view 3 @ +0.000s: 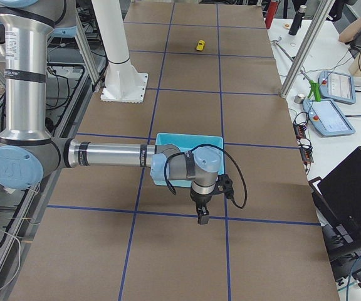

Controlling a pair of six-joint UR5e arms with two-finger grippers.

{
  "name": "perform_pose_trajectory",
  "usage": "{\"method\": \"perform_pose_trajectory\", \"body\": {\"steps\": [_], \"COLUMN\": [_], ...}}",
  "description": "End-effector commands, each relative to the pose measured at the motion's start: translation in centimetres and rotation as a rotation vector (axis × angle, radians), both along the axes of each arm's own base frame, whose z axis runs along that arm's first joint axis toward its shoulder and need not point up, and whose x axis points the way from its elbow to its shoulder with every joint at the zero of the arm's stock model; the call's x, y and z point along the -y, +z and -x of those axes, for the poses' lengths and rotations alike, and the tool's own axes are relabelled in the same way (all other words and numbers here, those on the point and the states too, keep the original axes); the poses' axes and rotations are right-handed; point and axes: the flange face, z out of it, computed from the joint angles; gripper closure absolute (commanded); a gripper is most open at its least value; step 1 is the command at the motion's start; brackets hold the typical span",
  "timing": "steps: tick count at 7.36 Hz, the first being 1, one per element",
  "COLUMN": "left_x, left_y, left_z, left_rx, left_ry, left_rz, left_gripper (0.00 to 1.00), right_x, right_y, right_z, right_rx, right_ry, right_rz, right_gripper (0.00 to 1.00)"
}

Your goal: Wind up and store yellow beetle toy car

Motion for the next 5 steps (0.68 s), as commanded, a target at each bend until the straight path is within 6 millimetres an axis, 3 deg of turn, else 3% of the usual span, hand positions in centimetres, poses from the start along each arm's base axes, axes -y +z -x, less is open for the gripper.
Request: {"method": "perform_pose_trajectory", "body": {"steps": [1, 5], "left_x": [0.1, 0.5], "left_y": [0.0, -2.1], "left_z": [-0.1, -0.1], "left_rx": [0.002, -0.009], "left_ry": [0.004, 0.010], "left_rz": [-0.001, -0.067], "left_gripper": [0.00, 0.00], "right_x": [0.0, 0.1], "right_y": [0.1, -0.1], "right_z": [0.0, 0.0], "right_rx": [0.000, 0.000], "right_ry": [0.000, 0.000], "right_rz": [0.001, -0.004], "right_gripper": [0.00, 0.00]}}
